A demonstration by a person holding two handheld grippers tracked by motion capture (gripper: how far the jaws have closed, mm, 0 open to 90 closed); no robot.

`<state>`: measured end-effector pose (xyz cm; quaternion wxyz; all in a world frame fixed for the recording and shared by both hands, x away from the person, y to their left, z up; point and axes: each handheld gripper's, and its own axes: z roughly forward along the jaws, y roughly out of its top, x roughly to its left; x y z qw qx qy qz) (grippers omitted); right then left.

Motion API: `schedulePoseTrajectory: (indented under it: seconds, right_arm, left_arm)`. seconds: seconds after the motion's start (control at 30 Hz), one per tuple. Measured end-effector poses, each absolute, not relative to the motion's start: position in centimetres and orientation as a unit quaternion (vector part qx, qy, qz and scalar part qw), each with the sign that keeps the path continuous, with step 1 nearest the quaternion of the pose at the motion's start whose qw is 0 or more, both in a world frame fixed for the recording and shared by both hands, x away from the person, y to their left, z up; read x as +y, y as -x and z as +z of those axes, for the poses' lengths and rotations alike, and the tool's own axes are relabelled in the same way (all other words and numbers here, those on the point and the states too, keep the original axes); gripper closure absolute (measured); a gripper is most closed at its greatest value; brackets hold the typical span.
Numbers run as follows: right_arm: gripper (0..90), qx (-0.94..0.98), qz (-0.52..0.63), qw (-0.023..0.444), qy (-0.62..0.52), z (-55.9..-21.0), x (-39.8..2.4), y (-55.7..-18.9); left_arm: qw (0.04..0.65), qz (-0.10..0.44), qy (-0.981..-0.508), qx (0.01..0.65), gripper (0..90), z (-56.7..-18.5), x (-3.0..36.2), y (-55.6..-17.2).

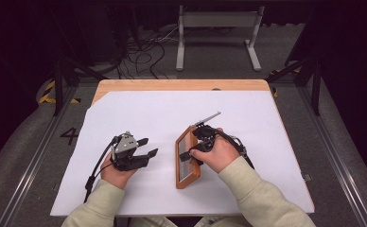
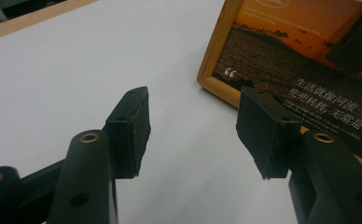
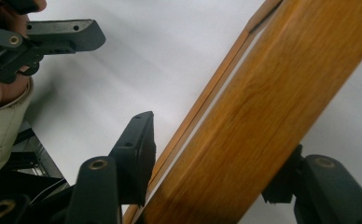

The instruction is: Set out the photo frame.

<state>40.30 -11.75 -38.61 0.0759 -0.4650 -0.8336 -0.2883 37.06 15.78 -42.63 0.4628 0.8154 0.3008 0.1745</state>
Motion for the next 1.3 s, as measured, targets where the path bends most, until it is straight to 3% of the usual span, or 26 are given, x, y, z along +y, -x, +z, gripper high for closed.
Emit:
schedulePoseTrajectory:
  seconds: [0.13, 0.23, 0.7, 1.0, 1.3]
  right_arm:
    - [64.4, -0.835, -0.283, 0.054, 0.468, -37.8, -11.9, -40.1]
    - [70.2, -0.841, -0.28, 0.051, 0.459, -37.4, -12.0, -40.1]
    - [70.8, -0.888, -0.273, 0.038, 0.369, -35.7, -12.2, -40.2]
    - [70.8, -0.953, -0.231, 0.016, 0.198, -32.6, -12.4, -41.6]
    - [70.7, -0.974, -0.215, 0.03, 0.062, -32.9, -11.4, -43.2]
  left_arm:
    - [0.464, 0.175, -0.815, 0.302, 44.4, -42.6, 15.8, -37.0]
    - [0.464, 0.177, -0.814, 0.302, 44.3, -42.5, 15.9, -37.0]
    - [0.467, 0.181, -0.809, 0.307, 44.1, -42.4, 16.3, -37.1]
    - [0.467, 0.18, -0.807, 0.312, 43.9, -42.5, 16.6, -36.9]
    - [0.466, 0.179, -0.808, 0.314, 43.7, -42.6, 16.9, -36.8]
